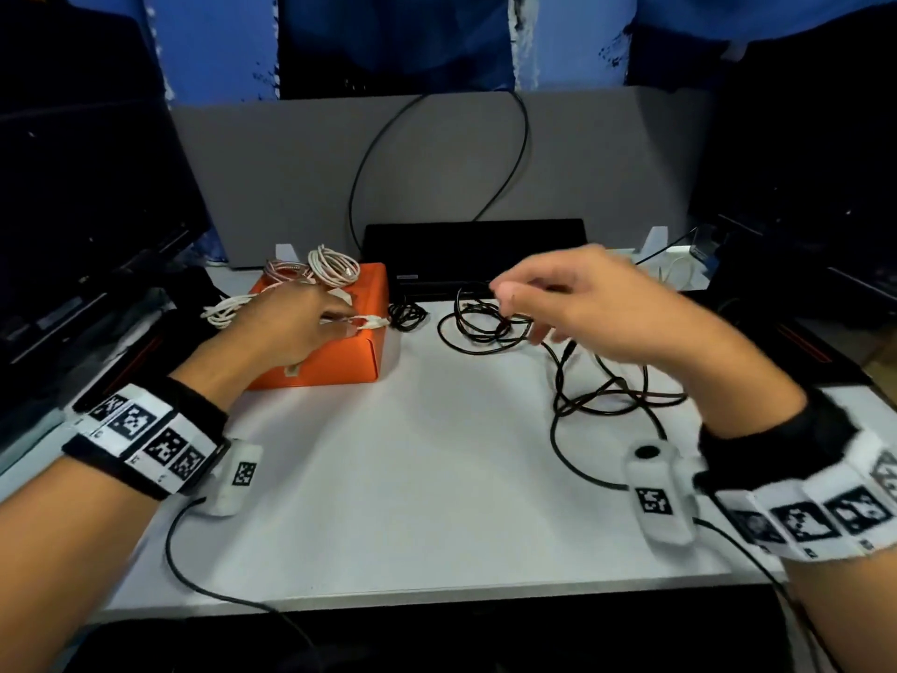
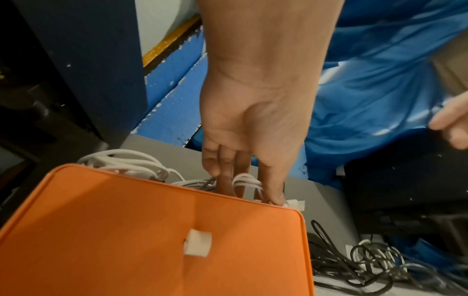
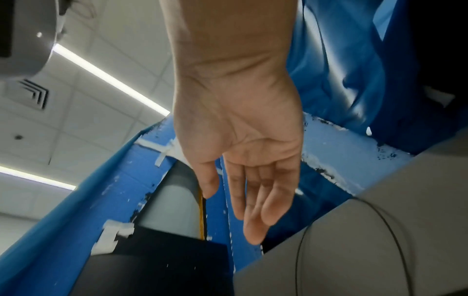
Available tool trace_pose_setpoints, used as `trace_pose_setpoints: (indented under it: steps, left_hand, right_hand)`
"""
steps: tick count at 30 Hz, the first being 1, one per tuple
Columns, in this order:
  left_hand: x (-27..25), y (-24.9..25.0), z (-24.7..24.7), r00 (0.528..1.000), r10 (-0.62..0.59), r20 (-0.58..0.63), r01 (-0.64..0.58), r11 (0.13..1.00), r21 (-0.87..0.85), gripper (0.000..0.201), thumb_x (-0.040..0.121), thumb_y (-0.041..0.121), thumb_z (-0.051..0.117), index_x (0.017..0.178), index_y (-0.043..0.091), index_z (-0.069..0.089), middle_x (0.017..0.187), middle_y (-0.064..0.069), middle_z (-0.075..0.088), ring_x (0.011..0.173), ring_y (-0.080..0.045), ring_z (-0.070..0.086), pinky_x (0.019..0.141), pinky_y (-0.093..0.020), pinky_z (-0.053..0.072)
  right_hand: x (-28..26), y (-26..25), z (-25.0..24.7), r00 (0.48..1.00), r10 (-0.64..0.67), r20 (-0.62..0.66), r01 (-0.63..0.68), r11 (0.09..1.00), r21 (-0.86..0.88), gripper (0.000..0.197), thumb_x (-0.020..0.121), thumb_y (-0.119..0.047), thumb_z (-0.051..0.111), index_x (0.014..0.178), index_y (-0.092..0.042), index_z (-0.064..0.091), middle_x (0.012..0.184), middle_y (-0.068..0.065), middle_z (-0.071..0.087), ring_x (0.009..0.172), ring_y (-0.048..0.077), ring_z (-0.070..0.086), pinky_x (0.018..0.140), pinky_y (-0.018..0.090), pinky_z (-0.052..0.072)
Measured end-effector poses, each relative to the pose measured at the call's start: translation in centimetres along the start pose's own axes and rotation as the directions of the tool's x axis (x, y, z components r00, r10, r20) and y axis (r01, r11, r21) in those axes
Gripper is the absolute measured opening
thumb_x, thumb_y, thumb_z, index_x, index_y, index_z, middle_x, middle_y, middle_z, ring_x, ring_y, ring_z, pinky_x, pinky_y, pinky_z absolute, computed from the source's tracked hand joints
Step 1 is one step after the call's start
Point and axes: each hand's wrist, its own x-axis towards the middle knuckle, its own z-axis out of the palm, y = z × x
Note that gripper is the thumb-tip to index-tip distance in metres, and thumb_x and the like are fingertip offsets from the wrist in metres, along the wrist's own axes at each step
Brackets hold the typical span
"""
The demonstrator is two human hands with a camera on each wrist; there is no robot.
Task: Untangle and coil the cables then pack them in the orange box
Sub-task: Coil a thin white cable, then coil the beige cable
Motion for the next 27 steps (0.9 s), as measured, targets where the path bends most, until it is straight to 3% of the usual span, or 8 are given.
trace_pose_setpoints:
  steps: [5, 8, 10, 15, 18, 20, 23, 27]
  left_hand:
    - [0.3, 1.2, 0.0, 0.999, -0.027, -0.02, 0.031, 0.971, 0.236, 0.031, 0.101, 0.052, 0.05, 0.117, 0.037, 0.071, 0.115, -0.003, 0.065, 0.106, -0.027, 0.063, 0.078, -0.038, 0.048]
    - [0.7, 1.4, -0.1, 0.998, -0.058, 0.026, 0.05, 0.967, 0.25, 0.034, 0.103, 0.053, 0.045, 0.12, 0.036, 0.069, 0.117, -0.004, 0.066, 0.107, -0.027, 0.062, 0.079, -0.038, 0.046]
    - [0.7, 1.3, -0.2, 0.998, -0.058, 0.033, 0.05, 0.975, 0.218, 0.03, 0.103, 0.048, 0.049, 0.115, 0.032, 0.071, 0.111, -0.004, 0.067, 0.101, -0.026, 0.062, 0.082, -0.037, 0.05]
    - [1.0, 1.5, 0.2, 0.998, -0.059, -0.028, 0.064, 0.98, 0.187, 0.02, 0.099, 0.043, 0.058, 0.105, 0.029, 0.071, 0.107, -0.006, 0.07, 0.098, -0.027, 0.063, 0.083, -0.039, 0.052]
    - [1.2, 1.4, 0.1, 0.998, -0.065, -0.006, 0.065, 0.985, 0.157, 0.026, 0.098, 0.048, 0.055, 0.105, 0.029, 0.072, 0.103, -0.005, 0.069, 0.094, -0.026, 0.062, 0.082, -0.039, 0.052]
    - [1.0, 1.2, 0.0, 0.997, -0.077, -0.012, 0.078, 0.986, 0.145, 0.03, 0.098, 0.05, 0.054, 0.107, 0.029, 0.073, 0.101, -0.006, 0.068, 0.094, -0.027, 0.062, 0.081, -0.038, 0.052]
    - [0.5, 1.3, -0.1, 0.998, -0.05, -0.025, 0.053, 0.989, 0.142, 0.028, 0.098, 0.046, 0.055, 0.104, 0.025, 0.072, 0.101, -0.006, 0.065, 0.093, -0.025, 0.06, 0.08, -0.038, 0.052]
    - [-0.3, 1.5, -0.7, 0.997, -0.042, -0.059, 0.048, 0.994, 0.094, 0.022, 0.098, 0.033, 0.059, 0.112, 0.022, 0.071, 0.115, -0.007, 0.063, 0.099, -0.025, 0.059, 0.08, -0.036, 0.049]
  right_hand:
    - [1.5, 2.7, -7.1, 0.976, 0.201, -0.085, -0.212, 0.964, -0.159, 0.03, 0.102, -0.047, 0.058, 0.103, -0.023, 0.075, 0.092, -0.006, 0.079, 0.076, 0.023, 0.077, 0.073, 0.037, 0.058]
    - [4.6, 8.2, -11.4, 0.936, 0.288, -0.205, -0.341, 0.885, -0.316, 0.028, 0.103, -0.038, 0.06, 0.097, -0.015, 0.074, 0.088, 0.003, 0.078, 0.07, 0.027, 0.075, 0.065, 0.033, 0.058]
    - [6.4, 12.0, -12.7, 0.903, 0.346, -0.256, -0.425, 0.807, -0.409, 0.025, 0.102, -0.028, 0.062, 0.098, -0.007, 0.075, 0.084, 0.007, 0.077, 0.067, 0.028, 0.074, 0.07, 0.039, 0.062]
    - [9.8, 19.4, -12.1, 0.819, 0.559, -0.132, -0.535, 0.659, -0.528, 0.02, 0.099, -0.01, 0.064, 0.107, 0.008, 0.071, 0.098, 0.021, 0.075, 0.077, 0.037, 0.073, 0.073, 0.043, 0.06]
    - [11.9, 21.2, -11.8, 0.806, 0.57, -0.159, -0.558, 0.643, -0.525, 0.029, 0.096, -0.01, 0.067, 0.12, 0.006, 0.064, 0.106, 0.022, 0.071, 0.082, 0.038, 0.073, 0.074, 0.049, 0.063]
    - [13.7, 21.6, -11.0, 0.821, 0.546, -0.167, -0.53, 0.621, -0.578, 0.036, 0.095, -0.009, 0.067, 0.127, 0.005, 0.061, 0.12, 0.023, 0.066, 0.095, 0.042, 0.072, 0.086, 0.053, 0.061]
    - [15.6, 22.5, -9.7, 0.861, 0.479, -0.174, -0.432, 0.504, -0.748, 0.045, 0.094, -0.012, 0.065, 0.138, -0.001, 0.059, 0.139, 0.019, 0.062, 0.123, 0.038, 0.063, 0.1, 0.044, 0.054]
    - [15.5, 26.5, -8.7, 0.85, 0.476, -0.225, -0.414, 0.338, -0.845, 0.05, 0.093, -0.024, 0.067, 0.138, -0.004, 0.057, 0.135, 0.016, 0.064, 0.123, 0.039, 0.063, 0.1, 0.05, 0.054]
